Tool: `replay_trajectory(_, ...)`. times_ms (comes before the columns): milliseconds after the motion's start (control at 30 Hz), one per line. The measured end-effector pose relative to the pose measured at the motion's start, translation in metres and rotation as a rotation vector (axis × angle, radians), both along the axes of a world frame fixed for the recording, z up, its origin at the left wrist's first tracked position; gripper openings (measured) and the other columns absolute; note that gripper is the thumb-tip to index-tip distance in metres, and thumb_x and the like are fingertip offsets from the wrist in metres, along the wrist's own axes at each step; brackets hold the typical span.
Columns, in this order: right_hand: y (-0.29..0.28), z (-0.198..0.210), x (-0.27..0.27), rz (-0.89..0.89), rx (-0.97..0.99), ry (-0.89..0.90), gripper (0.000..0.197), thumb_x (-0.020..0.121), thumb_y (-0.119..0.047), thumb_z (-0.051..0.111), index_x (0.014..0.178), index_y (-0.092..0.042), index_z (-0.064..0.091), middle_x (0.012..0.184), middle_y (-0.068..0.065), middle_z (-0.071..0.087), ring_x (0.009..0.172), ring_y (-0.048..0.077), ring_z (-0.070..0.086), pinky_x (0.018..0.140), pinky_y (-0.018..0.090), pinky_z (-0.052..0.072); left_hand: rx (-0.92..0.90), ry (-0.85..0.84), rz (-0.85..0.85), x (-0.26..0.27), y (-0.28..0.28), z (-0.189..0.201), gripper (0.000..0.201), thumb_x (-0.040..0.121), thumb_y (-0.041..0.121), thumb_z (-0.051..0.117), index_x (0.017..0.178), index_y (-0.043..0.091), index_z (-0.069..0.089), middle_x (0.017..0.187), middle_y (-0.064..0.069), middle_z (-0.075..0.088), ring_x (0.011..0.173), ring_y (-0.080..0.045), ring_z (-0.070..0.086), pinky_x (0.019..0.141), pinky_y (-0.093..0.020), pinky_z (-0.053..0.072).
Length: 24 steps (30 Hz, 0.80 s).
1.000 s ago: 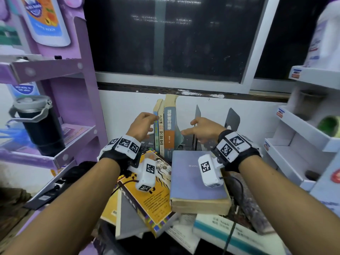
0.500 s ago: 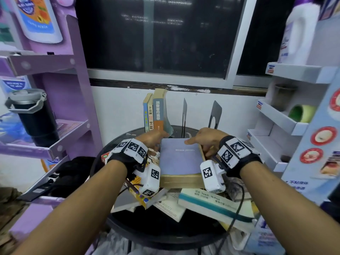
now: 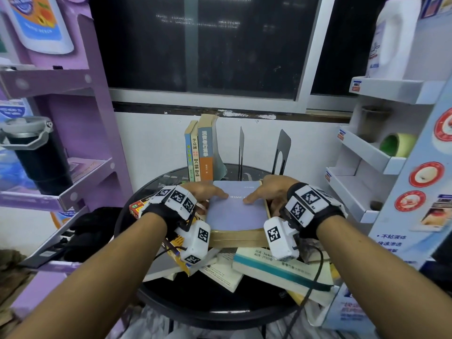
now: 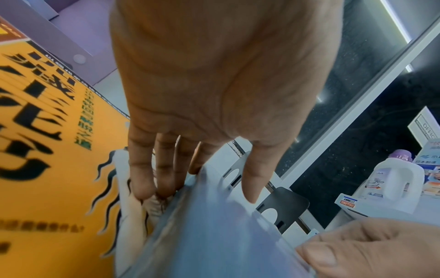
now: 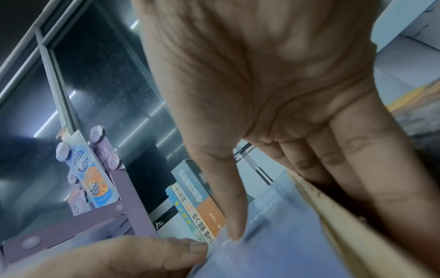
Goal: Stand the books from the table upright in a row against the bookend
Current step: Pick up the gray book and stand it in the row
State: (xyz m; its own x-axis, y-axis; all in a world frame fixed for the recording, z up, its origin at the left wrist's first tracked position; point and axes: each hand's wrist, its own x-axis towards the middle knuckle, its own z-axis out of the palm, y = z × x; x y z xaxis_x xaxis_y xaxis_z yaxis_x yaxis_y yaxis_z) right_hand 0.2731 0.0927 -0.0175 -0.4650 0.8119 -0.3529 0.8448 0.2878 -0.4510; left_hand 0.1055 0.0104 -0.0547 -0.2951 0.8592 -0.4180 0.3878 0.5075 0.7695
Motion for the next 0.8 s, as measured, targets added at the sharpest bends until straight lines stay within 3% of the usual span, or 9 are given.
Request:
replay_trajectory(67,0.0,0.0,0.001,0.013,0.0,0.025,0.042,0.075,-0.034,0.082,0.092,-0.002,0.061,0.087,0.01,0.061,0.057,0.022,0.062,0.07,0.04,0.055,0.019,0.026,-0.026,0.0,0.0,0.0,0.044,0.093,0.033,0.058,0.13,0.01,0.051,0.127,-0.011,0.059,0.103,-0.027,0.059,0.07,-0.031,0.053)
replay_trajectory(167,0.001,-0.004,0.001,-0.009,-0.015,0.087,0.06,0.069,-0.028,0.087,0.111,0.007,0.062,0.103,0.021,0.068,0.082,0.037,0.067,0.088,0.055,0.054,0.062,0.031,-0.034,0.0,-0.001,-0.003,0.039,0.096,0.029,0.055,0.132,0.015,0.046,0.125,-0.008,0.059,0.11,-0.027,0.058,0.089,-0.041,0.052)
replay_trajectory(233,0.001,-0.007,0.001,-0.037,-0.033,0.133,0.064,0.064,-0.026,0.09,0.111,0.008,0.061,0.104,0.026,0.07,0.088,0.042,0.07,0.085,0.058,0.054,0.09,0.008,-0.019,-0.001,-0.003,-0.003,0.043,0.096,0.028,0.056,0.135,0.017,0.043,0.13,-0.006,0.056,0.115,-0.027,0.055,0.098,-0.045,0.047)
replay_trajectory(300,0.0,-0.008,-0.001,-0.069,-0.021,0.187,0.064,0.061,-0.025,0.092,0.107,0.008,0.062,0.102,0.027,0.07,0.087,0.043,0.07,0.082,0.058,0.055,0.126,-0.002,0.002,-0.002,-0.005,-0.002,0.044,0.095,0.027,0.057,0.135,0.018,0.043,0.131,-0.006,0.055,0.114,-0.026,0.055,0.099,-0.045,0.046)
replay_trajectory(433,-0.01,0.0,-0.005,-0.124,0.023,0.31,0.057,0.06,-0.018,0.092,0.101,0.003,0.06,0.098,0.022,0.069,0.079,0.041,0.071,0.07,0.056,0.059,0.258,-0.052,0.085,-0.007,-0.012,0.008,0.028,0.095,0.018,0.056,0.12,0.02,0.043,0.105,-0.002,0.058,0.095,-0.023,0.057,0.081,-0.04,0.049)
replay_trajectory(533,-0.017,0.007,-0.009,-0.144,0.042,0.422,0.045,0.063,-0.008,0.089,0.098,0.002,0.062,0.097,0.022,0.07,0.068,0.042,0.071,0.061,0.056,0.059,0.372,-0.109,0.201,-0.016,-0.018,0.015,0.038,0.094,0.013,0.056,0.128,0.014,0.041,0.115,-0.012,0.059,0.091,-0.026,0.059,0.07,-0.037,0.05)
replay_trajectory(633,-0.025,0.012,-0.015,-0.142,0.116,0.534,0.034,0.066,-0.005,0.087,0.083,-0.007,0.057,0.098,0.017,0.069,0.076,0.039,0.071,0.064,0.054,0.059,0.5,-0.168,0.295,-0.028,-0.024,0.016,0.043,0.091,0.006,0.059,0.127,0.017,0.039,0.119,-0.018,0.062,0.095,-0.03,0.061,0.072,-0.038,0.052)
replay_trajectory(733,-0.03,0.01,-0.024,-0.143,0.138,0.641,0.053,0.063,-0.005,0.088,0.104,-0.01,0.056,0.105,0.014,0.066,0.081,0.035,0.07,0.058,0.053,0.059,0.63,-0.212,0.363,-0.036,-0.032,0.019,0.047,0.085,-0.002,0.065,0.119,0.019,0.04,0.12,-0.018,0.06,0.101,-0.035,0.063,0.079,-0.05,0.055)
replay_trajectory(800,-0.032,0.007,-0.03,-0.128,0.142,0.696,0.059,0.064,-0.004,0.088,0.113,-0.01,0.055,0.104,0.013,0.067,0.079,0.033,0.071,0.056,0.053,0.059,0.704,-0.247,0.414,-0.04,-0.04,0.021,0.054,0.081,-0.008,0.066,0.123,0.016,0.043,0.121,-0.015,0.058,0.102,-0.036,0.063,0.076,-0.05,0.057)
